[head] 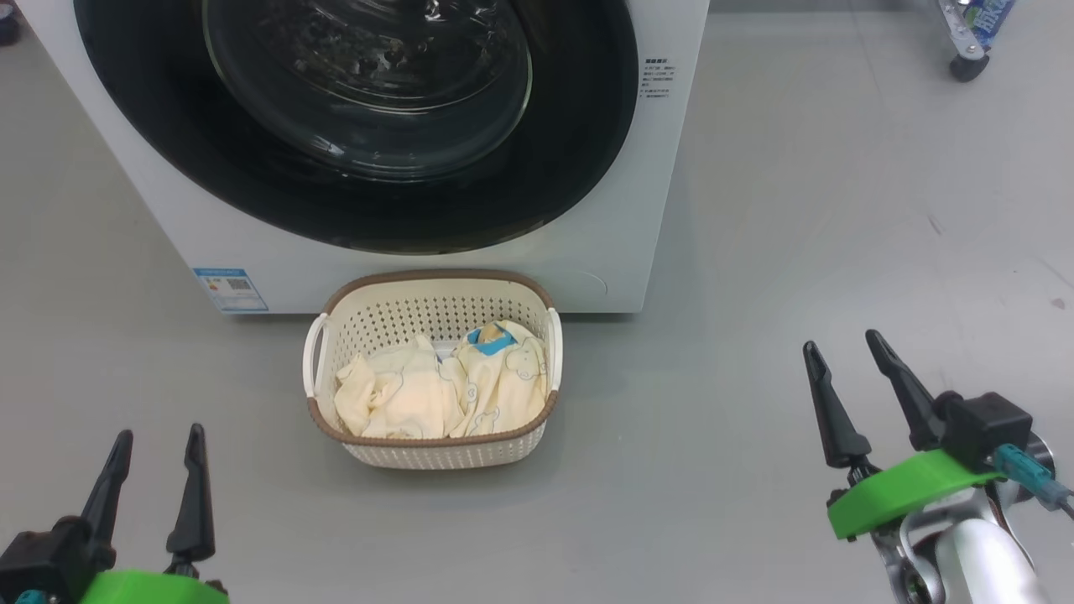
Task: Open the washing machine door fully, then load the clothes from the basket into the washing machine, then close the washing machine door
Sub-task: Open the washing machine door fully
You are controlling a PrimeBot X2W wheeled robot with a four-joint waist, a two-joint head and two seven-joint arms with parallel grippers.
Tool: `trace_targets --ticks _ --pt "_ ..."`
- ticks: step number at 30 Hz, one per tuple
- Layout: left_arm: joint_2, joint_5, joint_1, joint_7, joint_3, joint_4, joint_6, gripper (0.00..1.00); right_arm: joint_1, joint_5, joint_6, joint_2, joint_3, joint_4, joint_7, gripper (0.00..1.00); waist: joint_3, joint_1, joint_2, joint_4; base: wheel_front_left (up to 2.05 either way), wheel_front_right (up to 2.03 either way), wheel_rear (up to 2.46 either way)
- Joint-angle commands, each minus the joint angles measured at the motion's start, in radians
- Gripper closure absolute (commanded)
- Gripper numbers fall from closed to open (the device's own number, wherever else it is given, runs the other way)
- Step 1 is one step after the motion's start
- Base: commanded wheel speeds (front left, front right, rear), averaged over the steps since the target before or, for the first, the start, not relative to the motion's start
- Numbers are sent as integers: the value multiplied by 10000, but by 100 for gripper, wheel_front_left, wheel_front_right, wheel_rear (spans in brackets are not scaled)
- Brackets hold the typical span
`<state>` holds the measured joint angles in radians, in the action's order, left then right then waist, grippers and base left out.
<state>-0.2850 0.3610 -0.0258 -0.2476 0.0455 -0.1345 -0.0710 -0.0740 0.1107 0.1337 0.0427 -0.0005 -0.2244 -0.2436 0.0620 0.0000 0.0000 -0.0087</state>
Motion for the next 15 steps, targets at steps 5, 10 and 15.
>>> trace_targets --ticks 5,10,15 --pt "-213 40 511 -141 -403 322 -68 0 -975 150 -30 76 75 549 -144 0 272 0 0 2 0 0 0" --pt "-187 52 615 -141 -393 286 -113 0 -1883 347 -30 76 -42 855 -162 0 477 0 0 9 0 0 0" --pt "-167 54 753 -141 -352 198 -188 0 -3183 828 -30 76 -313 943 -170 71 665 0 0 77 0 0 0"
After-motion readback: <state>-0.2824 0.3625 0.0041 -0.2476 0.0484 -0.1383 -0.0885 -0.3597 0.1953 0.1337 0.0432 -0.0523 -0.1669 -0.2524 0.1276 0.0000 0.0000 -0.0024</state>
